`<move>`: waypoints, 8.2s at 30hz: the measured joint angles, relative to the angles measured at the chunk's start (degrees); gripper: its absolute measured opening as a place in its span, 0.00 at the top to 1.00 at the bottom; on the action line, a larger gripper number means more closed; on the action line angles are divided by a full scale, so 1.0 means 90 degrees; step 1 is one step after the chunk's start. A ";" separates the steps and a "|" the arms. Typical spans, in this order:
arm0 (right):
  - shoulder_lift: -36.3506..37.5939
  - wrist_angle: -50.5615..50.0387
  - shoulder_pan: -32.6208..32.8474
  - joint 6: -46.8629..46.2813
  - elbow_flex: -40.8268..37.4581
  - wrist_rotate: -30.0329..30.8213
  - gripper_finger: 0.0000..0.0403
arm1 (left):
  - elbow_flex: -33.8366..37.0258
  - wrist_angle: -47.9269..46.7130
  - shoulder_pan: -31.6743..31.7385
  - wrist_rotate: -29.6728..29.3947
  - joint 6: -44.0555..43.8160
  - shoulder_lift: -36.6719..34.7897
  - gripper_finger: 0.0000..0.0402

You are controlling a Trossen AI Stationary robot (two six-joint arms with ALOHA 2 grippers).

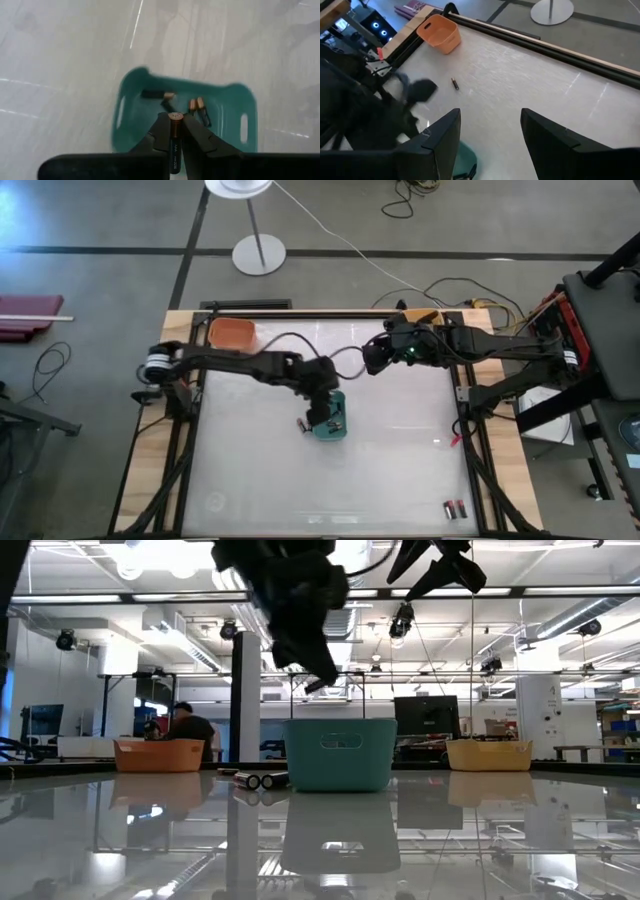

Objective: Sort batteries
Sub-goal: Put the gold battery into the green bin, then put the red battery into the orange bin

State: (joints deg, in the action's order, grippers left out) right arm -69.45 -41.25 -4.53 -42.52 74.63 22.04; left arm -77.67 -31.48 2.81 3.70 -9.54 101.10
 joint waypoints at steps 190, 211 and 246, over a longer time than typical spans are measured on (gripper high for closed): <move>0.0325 -0.1427 0.1437 -0.0632 0.1540 -0.0454 0.50 | -0.1221 -0.3734 -0.2263 -0.2843 -0.3330 -0.0247 0.47; -0.1185 -0.1336 0.3072 -0.1708 0.1540 0.1415 0.50 | 0.2870 -0.0187 -0.4430 -0.3001 -0.5642 -0.1918 0.16; -0.0091 -0.4240 0.3208 -0.2783 0.1736 0.2212 0.50 | 0.1519 -0.0384 -0.0996 -0.0232 0.2510 0.0012 0.52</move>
State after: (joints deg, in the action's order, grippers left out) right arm -70.27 -79.42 24.34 -67.57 90.26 41.95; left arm -64.00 -34.93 -6.15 1.61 13.05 101.21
